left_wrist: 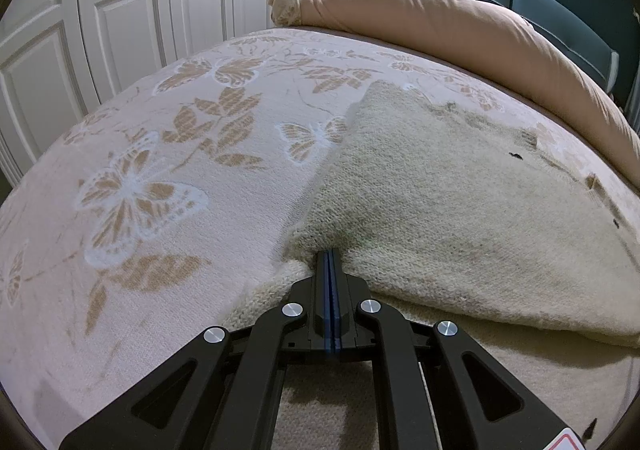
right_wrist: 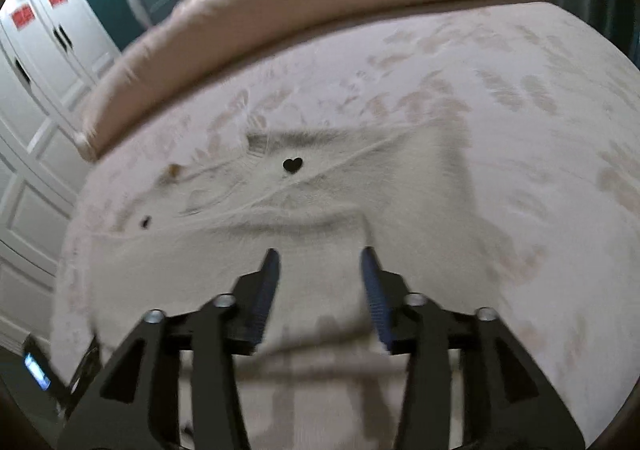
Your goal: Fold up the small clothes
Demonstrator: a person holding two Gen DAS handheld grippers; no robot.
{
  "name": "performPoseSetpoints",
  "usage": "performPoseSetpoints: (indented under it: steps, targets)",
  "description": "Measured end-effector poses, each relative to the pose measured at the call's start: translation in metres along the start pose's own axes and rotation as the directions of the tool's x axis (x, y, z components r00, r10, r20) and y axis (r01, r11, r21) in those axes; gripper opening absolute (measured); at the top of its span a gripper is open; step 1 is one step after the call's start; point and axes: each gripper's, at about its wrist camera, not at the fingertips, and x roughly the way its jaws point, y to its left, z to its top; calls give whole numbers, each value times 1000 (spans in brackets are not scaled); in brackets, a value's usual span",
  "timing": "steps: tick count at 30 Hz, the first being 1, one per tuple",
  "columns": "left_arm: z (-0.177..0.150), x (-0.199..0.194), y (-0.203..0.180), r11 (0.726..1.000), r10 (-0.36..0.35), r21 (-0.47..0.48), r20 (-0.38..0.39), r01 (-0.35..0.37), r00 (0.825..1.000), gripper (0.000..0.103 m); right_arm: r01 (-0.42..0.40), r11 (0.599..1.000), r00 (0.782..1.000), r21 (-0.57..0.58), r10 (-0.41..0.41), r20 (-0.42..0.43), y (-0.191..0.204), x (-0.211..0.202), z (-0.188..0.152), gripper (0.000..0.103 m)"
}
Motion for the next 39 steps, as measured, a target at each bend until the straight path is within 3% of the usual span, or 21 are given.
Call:
performPoseSetpoints:
  steps: [1, 3, 5, 7, 10, 15, 19, 26, 34, 36, 38, 39]
  targets:
    - [2, -5, 4, 1000, -17, -13, -5, 17, 1000, 7, -2, 1000, 1000, 6, 2, 6, -7, -14, -8, 50]
    - [4, -18, 11, 999, -33, -22, -36, 32, 999, 19, 8, 1000, 1000, 12, -8, 6, -24, -47, -32, 53]
    - [-1, -45, 21, 999, -39, -18, -54, 38, 998, 55, 38, 999, 999, 16, -38, -8, -48, -82, -64, 57]
    - [-14, -84, 36, 1000, 10, 8, -18, -10, 1000, 69, 85, 996, 996, 10, -84, -22, -72, -114, -98, 59]
    - [-36, -123, 66, 1000, 0, 24, -71, 1, 997, 75, 113, 993, 991, 46, -110, -73, -105, -152, -147, 64]
    - [-79, -166, 119, 996, -72, -62, -174, 62, 982, 75, 99, 989, 986, 109, -82, -145, -131, -182, -205, 65]
    - [-111, -182, 130, 987, -145, -103, -240, 123, 960, 75, 19, 987, 981, 160, 12, -193, -128, -183, -238, 66]
    - [-140, -174, 120, 971, -212, -176, -317, 162, 924, 75, -54, 982, 974, 182, 92, -208, -109, -168, -252, 66]
    - [-143, -170, 110, 953, -280, -206, -315, 223, 907, 73, -64, 970, 975, 235, 111, -193, -102, -150, -246, 68]
    - [-141, -168, 110, 950, -285, -218, -320, 222, 904, 57, -66, 966, 974, 249, 117, -196, -100, -147, -246, 69]
    - [-140, -165, 111, 955, -271, -213, -341, 207, 900, 18, -86, 963, 970, 256, 139, -199, -97, -144, -246, 69]
    - [-140, -163, 112, 954, -275, -216, -349, 208, 896, 11, -91, 964, 970, 249, 142, -196, -94, -143, -245, 67]
